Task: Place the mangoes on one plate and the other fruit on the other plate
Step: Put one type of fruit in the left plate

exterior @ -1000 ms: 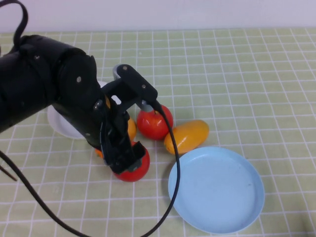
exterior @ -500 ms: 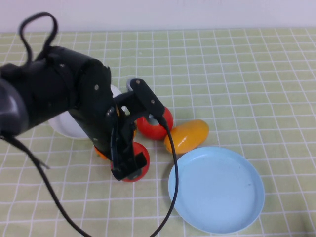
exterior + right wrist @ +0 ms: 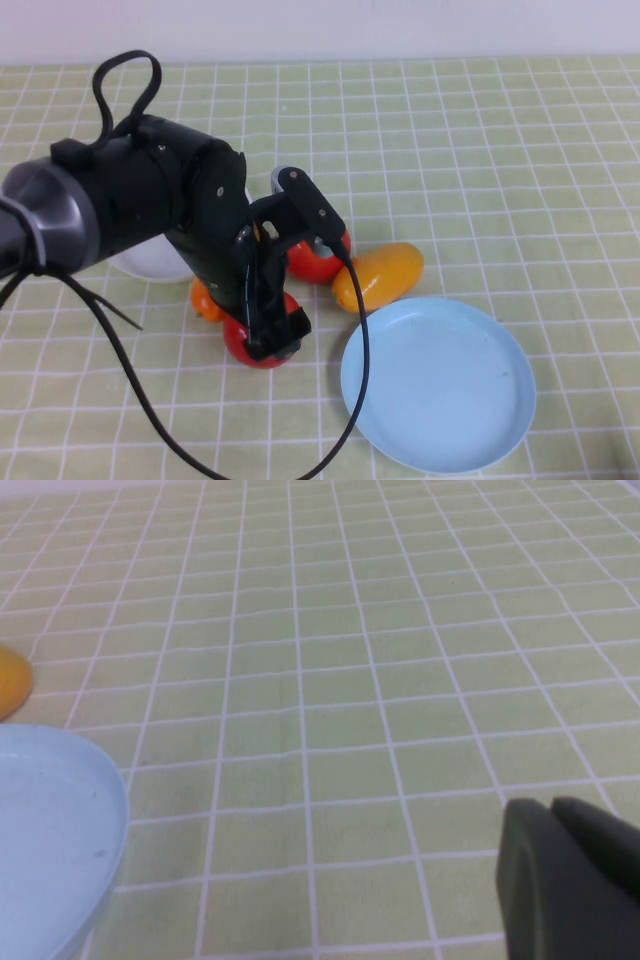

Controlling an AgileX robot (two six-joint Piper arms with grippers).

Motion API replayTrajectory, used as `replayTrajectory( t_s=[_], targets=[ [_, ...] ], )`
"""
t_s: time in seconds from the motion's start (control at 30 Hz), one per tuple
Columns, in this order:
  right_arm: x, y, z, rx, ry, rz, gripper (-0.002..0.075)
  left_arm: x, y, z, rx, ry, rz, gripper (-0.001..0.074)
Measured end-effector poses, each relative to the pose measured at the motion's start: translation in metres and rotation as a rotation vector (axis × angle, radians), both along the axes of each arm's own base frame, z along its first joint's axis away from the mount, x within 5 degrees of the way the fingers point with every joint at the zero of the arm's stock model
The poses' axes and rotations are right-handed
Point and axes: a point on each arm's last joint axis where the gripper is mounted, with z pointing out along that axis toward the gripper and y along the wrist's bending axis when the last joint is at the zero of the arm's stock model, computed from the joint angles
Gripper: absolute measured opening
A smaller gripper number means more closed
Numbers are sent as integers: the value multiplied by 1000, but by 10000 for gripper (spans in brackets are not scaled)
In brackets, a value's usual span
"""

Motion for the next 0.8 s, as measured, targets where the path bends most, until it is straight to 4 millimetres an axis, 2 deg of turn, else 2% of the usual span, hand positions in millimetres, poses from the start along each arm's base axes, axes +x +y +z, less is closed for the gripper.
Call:
replayTrajectory(
  t_s=[0.8],
  targets=[
    [0, 0, 0, 0, 0, 0, -17, 7, 1, -4, 40, -51, -25, 668]
  ],
)
